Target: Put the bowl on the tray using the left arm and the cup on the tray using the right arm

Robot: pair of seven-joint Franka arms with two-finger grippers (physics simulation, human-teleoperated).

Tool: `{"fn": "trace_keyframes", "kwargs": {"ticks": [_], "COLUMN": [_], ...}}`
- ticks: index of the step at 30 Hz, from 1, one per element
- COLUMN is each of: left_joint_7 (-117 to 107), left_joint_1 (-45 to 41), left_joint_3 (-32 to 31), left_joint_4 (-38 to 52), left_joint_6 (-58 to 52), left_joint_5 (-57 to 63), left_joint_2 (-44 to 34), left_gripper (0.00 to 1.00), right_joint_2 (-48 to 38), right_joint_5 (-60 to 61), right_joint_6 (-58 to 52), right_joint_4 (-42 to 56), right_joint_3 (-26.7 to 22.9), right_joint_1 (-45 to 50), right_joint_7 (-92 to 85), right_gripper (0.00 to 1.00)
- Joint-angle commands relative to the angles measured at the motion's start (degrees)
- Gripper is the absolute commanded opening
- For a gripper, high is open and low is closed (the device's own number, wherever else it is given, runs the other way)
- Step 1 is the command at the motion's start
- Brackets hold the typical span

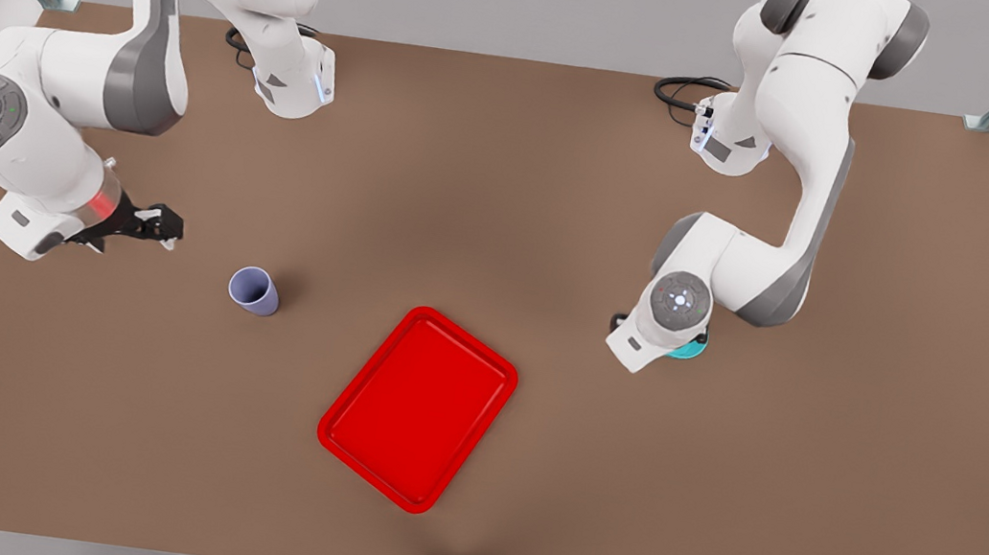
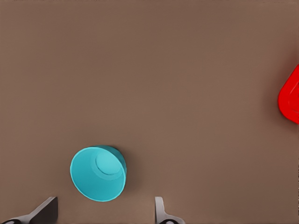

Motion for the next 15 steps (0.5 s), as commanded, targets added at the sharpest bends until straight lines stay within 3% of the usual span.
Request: {"fn": "trace_keyframes", "kwargs": {"ticks": [1,8,10,15], "left_joint_7": [0.0,0.5,6.0,7.3], "left_joint_1": [0.0,-1.1,1.0,2.7], "left_joint_3": [0.0,-0.4,-0.4,-0.4], "left_joint_4": [-0.1,-6.4,-12.0,-14.9], "left_joint_6": [0.1,2.1,8.2,14.8], "left_joint_5": [-1.9,-3.7,-3.7,-3.5], "left_joint_2": [0.1,-0.2,-2.4,-2.1], "left_gripper": [1.00,1.00,1.00,1.00], "right_joint_2": [0.0,0.3,0.3,0.5], "right_joint_5": [0.0,0.0,0.0,0.0], "right_joint_6": [0.0,0.1,0.1,0.1], "right_joint_4": [0.0,-0.1,0.0,-0.1], "right_joint_3": [0.0,0.0,0.0,0.0], "right_joint_1": [-0.1,-0.1,-0.1,-0.5], "right_joint_7": [0.0,0.0,0.0,0.0], "right_gripper": [1.00,1.00,1.00,1.00]}}
